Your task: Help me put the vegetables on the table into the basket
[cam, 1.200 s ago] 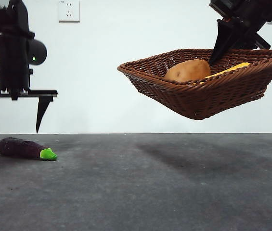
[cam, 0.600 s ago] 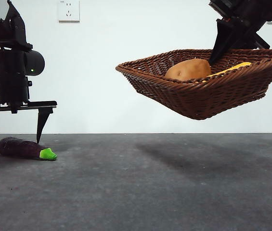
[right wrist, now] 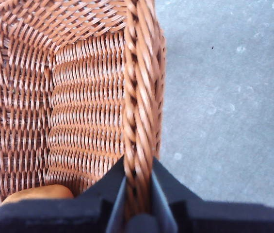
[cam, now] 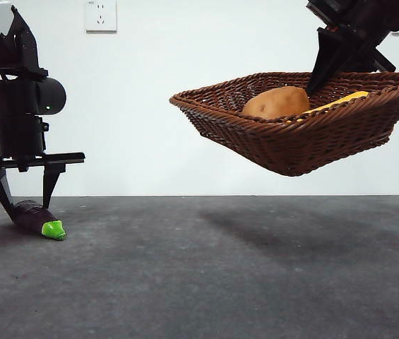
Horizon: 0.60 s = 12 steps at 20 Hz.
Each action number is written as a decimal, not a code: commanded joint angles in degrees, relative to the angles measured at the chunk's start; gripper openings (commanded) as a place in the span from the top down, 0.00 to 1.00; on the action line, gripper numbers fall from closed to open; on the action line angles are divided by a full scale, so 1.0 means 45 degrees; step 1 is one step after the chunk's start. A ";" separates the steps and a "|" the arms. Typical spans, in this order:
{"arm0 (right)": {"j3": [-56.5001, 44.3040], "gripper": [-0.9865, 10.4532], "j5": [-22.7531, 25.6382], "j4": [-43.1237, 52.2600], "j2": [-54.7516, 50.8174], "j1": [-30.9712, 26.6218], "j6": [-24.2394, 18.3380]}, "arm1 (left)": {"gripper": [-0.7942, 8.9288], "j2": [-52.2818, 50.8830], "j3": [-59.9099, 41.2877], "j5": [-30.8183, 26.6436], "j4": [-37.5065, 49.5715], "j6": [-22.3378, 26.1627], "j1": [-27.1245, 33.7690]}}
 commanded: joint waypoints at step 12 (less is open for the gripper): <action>-0.0117 0.92 0.0355 0.0165 0.0219 0.0345 0.1234 | 0.93 -0.5323 -0.0257 0.5275 0.1418 0.4260 0.0442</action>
